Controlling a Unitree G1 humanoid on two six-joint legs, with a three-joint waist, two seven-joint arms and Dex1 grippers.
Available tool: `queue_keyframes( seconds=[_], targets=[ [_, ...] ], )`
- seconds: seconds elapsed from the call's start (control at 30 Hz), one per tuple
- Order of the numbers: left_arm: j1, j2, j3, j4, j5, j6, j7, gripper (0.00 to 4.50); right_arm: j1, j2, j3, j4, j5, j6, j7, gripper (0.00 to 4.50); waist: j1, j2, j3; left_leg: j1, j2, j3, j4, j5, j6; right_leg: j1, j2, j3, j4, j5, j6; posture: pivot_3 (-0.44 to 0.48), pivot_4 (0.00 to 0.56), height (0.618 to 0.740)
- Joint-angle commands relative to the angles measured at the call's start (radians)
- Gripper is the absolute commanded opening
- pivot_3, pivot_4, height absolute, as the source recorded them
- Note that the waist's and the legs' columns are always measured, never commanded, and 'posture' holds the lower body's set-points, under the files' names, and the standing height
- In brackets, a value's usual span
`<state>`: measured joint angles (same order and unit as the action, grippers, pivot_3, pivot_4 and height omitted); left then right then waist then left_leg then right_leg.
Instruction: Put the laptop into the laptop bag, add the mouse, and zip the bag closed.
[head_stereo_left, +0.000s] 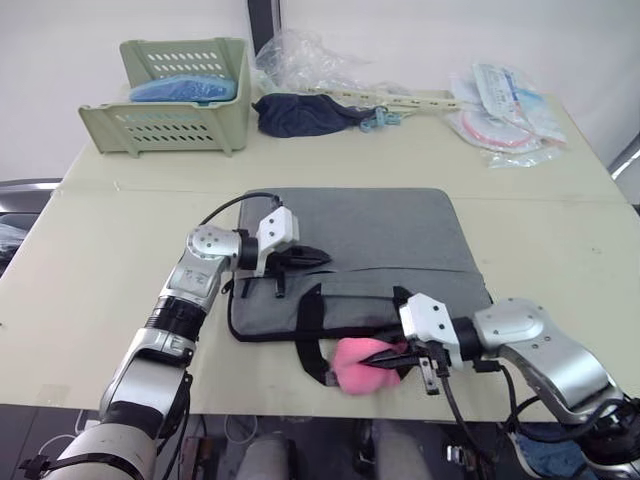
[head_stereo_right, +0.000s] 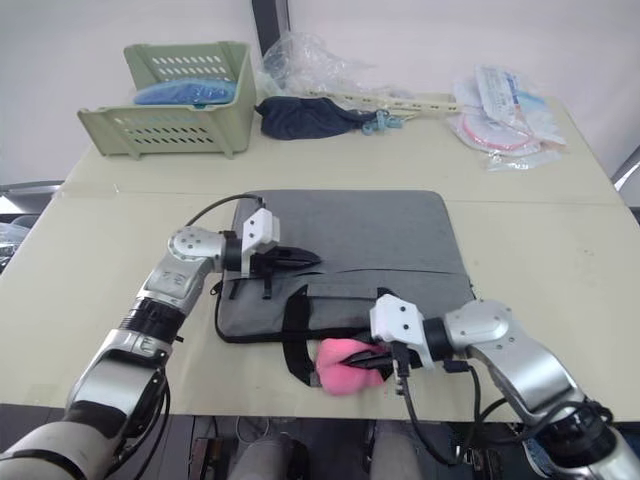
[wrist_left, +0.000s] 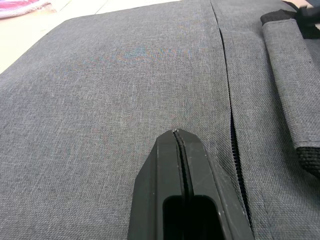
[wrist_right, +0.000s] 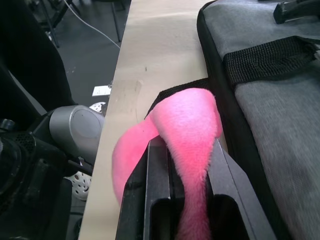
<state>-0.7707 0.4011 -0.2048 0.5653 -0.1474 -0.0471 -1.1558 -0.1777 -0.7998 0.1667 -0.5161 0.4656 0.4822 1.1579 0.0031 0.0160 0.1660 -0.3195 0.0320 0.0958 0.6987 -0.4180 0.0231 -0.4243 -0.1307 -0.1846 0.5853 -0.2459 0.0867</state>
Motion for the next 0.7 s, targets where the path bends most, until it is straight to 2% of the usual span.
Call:
queue_keyframes(
  seconds=[0.03, 0.23, 0.3, 0.47, 0.57, 0.7],
  targets=[
    [0.070, 0.011, -0.061, 0.106, 0.087, 0.003, -0.004, 0.00, 0.054, -0.033, -0.137, -0.109, 0.124, 0.075, -0.038, 0.00, 0.001, 0.000, 0.000, 0.000, 0.000, 0.000, 0.000, 0.000, 0.000, 0.000, 0.000, 0.000, 0.000, 0.000, 0.000, 0.000, 0.150, 0.740],
    [0.073, 0.013, -0.074, 0.159, 0.100, -0.062, -0.012, 0.00, 0.284, -0.100, -0.384, -0.195, 0.242, 0.170, -0.074, 0.00, 0.020, 0.000, 0.000, 0.000, 0.000, -0.001, -0.001, 0.000, 0.000, 0.000, 0.000, 0.000, -0.001, 0.000, 0.000, 0.000, 0.150, 0.740],
    [0.072, 0.016, -0.079, 0.179, 0.108, -0.091, -0.009, 0.00, 0.334, -0.109, -0.428, -0.210, 0.259, 0.180, -0.083, 0.00, 0.022, 0.001, -0.001, 0.000, 0.000, -0.001, -0.001, 0.000, 0.000, 0.000, 0.000, 0.000, -0.001, 0.000, 0.000, 0.000, 0.150, 0.740],
    [0.069, 0.015, -0.073, 0.214, 0.102, -0.126, -0.015, 0.00, 0.470, -0.105, -0.564, -0.205, 0.279, 0.178, -0.086, 0.00, 0.024, 0.005, -0.003, 0.002, 0.000, -0.001, -0.001, -0.001, 0.001, 0.007, -0.001, 0.000, -0.003, 0.000, 0.000, 0.000, 0.150, 0.740],
    [0.067, 0.017, -0.074, 0.232, 0.104, -0.148, -0.021, 0.00, 0.544, -0.064, -0.692, -0.180, 0.409, 0.252, -0.124, 0.00, 0.025, 0.006, -0.004, 0.003, 0.005, -0.003, -0.001, -0.002, 0.002, 0.009, -0.001, 0.000, -0.010, 0.000, 0.000, 0.000, 0.150, 0.740],
    [0.068, 0.016, -0.076, 0.251, 0.109, -0.168, -0.022, 0.00, 0.604, -0.072, -0.771, -0.146, 0.412, 0.249, -0.099, 0.00, 0.025, 0.008, -0.005, 0.004, 0.004, -0.003, -0.001, -0.002, 0.004, 0.011, -0.001, 0.000, -0.010, 0.000, 0.000, 0.000, 0.150, 0.740]
  ],
)
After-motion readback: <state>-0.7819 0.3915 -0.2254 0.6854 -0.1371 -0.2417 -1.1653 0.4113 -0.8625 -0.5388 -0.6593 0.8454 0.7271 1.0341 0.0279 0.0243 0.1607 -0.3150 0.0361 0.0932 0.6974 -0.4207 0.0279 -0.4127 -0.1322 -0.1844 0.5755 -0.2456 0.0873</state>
